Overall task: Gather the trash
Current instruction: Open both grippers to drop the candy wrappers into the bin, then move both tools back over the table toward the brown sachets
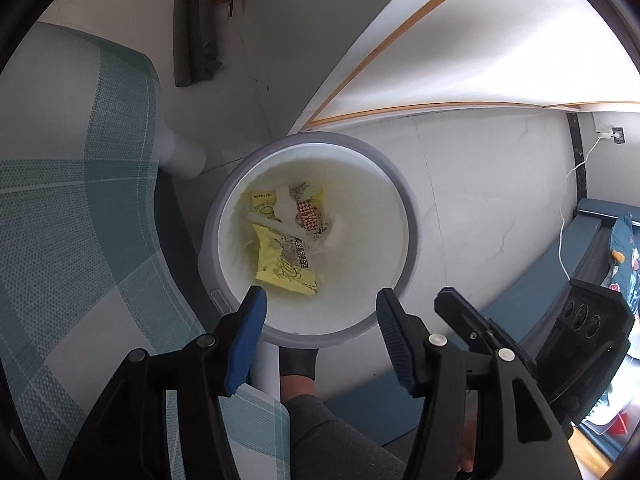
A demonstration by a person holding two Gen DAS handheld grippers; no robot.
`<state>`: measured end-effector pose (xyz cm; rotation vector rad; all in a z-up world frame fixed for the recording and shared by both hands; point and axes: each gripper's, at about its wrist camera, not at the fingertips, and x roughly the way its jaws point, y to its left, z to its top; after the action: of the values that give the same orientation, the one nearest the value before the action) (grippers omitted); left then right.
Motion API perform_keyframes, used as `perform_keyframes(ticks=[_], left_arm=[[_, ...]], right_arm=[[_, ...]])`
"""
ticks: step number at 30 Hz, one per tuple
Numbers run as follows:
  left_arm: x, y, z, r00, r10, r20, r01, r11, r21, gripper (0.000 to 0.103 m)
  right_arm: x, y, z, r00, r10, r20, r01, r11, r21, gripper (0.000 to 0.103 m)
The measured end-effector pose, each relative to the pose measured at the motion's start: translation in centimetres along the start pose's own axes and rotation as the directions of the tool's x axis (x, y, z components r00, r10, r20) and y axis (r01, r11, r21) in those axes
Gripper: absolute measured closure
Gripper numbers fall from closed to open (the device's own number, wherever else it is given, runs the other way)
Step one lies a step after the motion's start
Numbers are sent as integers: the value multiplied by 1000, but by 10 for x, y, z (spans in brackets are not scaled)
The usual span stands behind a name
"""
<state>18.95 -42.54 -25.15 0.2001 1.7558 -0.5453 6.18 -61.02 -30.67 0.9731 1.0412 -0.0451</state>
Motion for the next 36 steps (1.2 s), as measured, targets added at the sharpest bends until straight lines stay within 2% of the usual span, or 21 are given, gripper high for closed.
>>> perform_keyframes(ticks=[4,6,8,10,14,17,20,23,26,29,31,34,35,36], left_arm=[[-10,-10,-10,1000,14,27,-15,999,42,50],[-18,-14,-16,998,39,54,-42,998,56,50],[-28,-17,-24,993,59,104,-66,995,68,50],[-40,-20,-31,984,84,155,-98,992,84,48],[-68,-21,-45,966,75,247,-103,990,100,35],[-94,-21,-58,941,81,327,-118,988,97,35],[-119,-20,-71,907,91,412,-141,986,94,35],[-148,-21,-88,863,94,496,-165,981,101,35],[-178,-19,-105,819,91,566,-174,980,94,35],[-199,-12,-120,780,89,619,-177,981,82,34],[-215,-6,-135,738,95,668,-195,978,77,34],[-238,7,-155,683,100,723,-200,978,55,18],[-242,12,-162,667,96,739,-196,979,49,17],[-252,20,-170,642,94,761,-188,981,37,17]], right_arm=[[-21,1,2,999,-28,25,28,999,-16,81],[-32,6,2,998,-31,47,33,999,-26,71],[-42,14,2,997,-35,74,38,999,-37,67],[-54,23,2,995,-36,96,41,998,-55,64],[-75,40,0,990,-37,136,50,995,-91,58],[-93,53,-3,984,-43,176,64,991,-113,54],[-113,69,-8,974,-41,221,73,987,-140,53],[-134,86,-13,962,-37,272,84,983,-165,50],[-155,107,-20,947,-33,320,103,973,-205,41],[-177,134,-29,928,-39,370,148,951,-270,38],[-192,155,-38,916,-29,401,167,935,-313,35],[-209,183,-51,896,-9,445,190,912,-364,28],[-214,194,-56,889,1,457,196,903,-383,26],[-217,202,-61,885,6,465,201,897,-394,24]])
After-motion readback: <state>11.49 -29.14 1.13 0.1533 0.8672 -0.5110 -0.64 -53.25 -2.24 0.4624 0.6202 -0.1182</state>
